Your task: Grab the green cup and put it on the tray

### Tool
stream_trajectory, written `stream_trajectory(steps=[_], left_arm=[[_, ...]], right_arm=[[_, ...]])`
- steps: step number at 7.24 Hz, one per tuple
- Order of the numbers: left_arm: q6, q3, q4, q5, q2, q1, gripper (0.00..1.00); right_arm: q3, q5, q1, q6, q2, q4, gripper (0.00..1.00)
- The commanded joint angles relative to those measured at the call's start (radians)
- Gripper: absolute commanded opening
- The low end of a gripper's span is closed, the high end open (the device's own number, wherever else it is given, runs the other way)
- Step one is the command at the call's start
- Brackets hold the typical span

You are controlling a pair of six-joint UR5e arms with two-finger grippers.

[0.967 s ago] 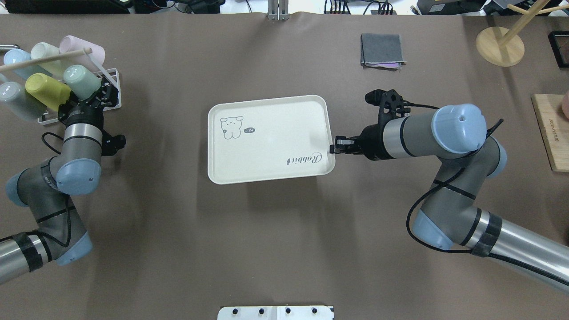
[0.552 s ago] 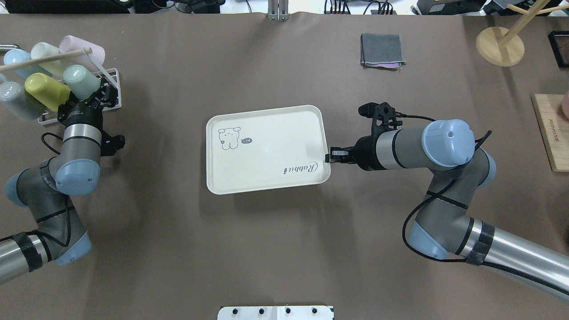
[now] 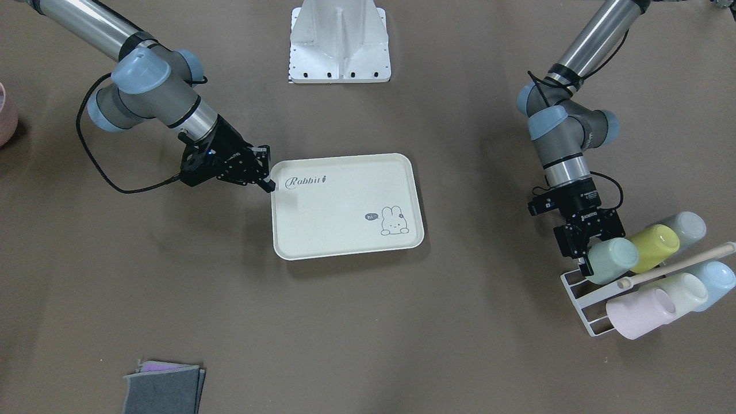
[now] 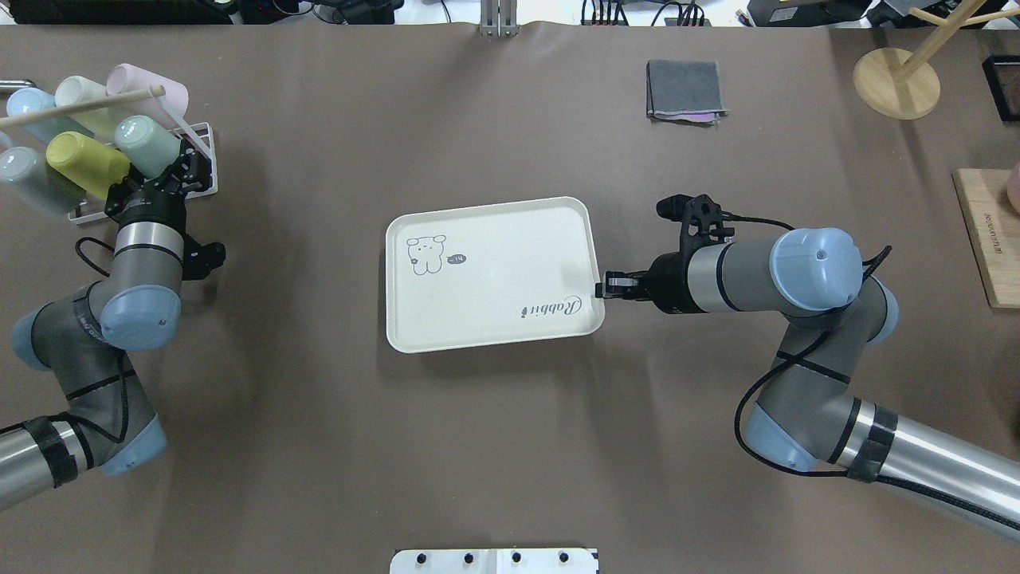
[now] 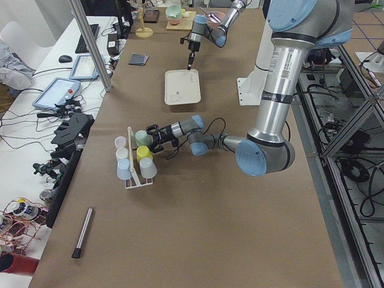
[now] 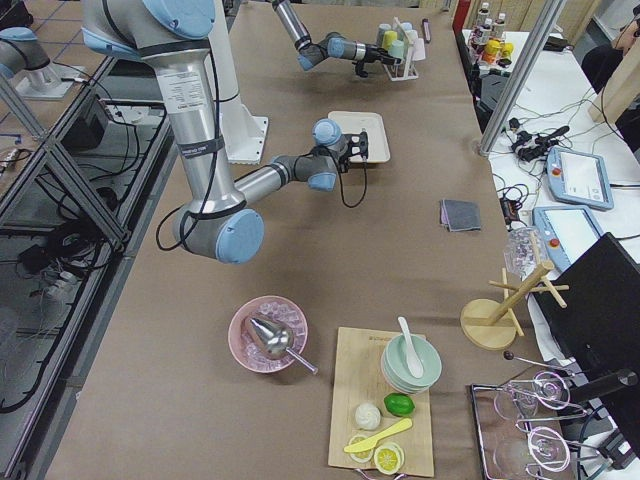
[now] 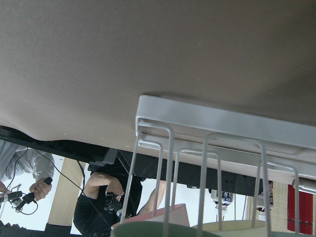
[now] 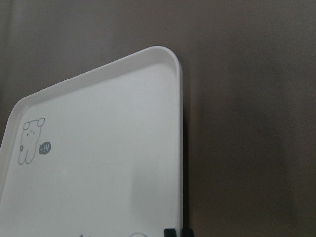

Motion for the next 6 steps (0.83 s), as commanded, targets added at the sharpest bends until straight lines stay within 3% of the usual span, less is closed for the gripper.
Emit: stream_trajectory(steps=[1,4,6], left_arm=[[0.004,-0.007,-0.001,-0.001,0.0,-0.001,0.8],[0.041,-0.062,-0.003,-0.003,0.009,-0.009,0.81],[0.053,-0.087,-0.006,-0.021,0.018,-0.02,0.83]], right_arm=[[-0.003,-0.003,0.0,0.0,-0.014,0.0,0.0],[-0.012,0.0,0.04,0.003,0.002,0.0,0.0],[-0.111,0.0,0.08,0.005,0.055,0.072,0.0]])
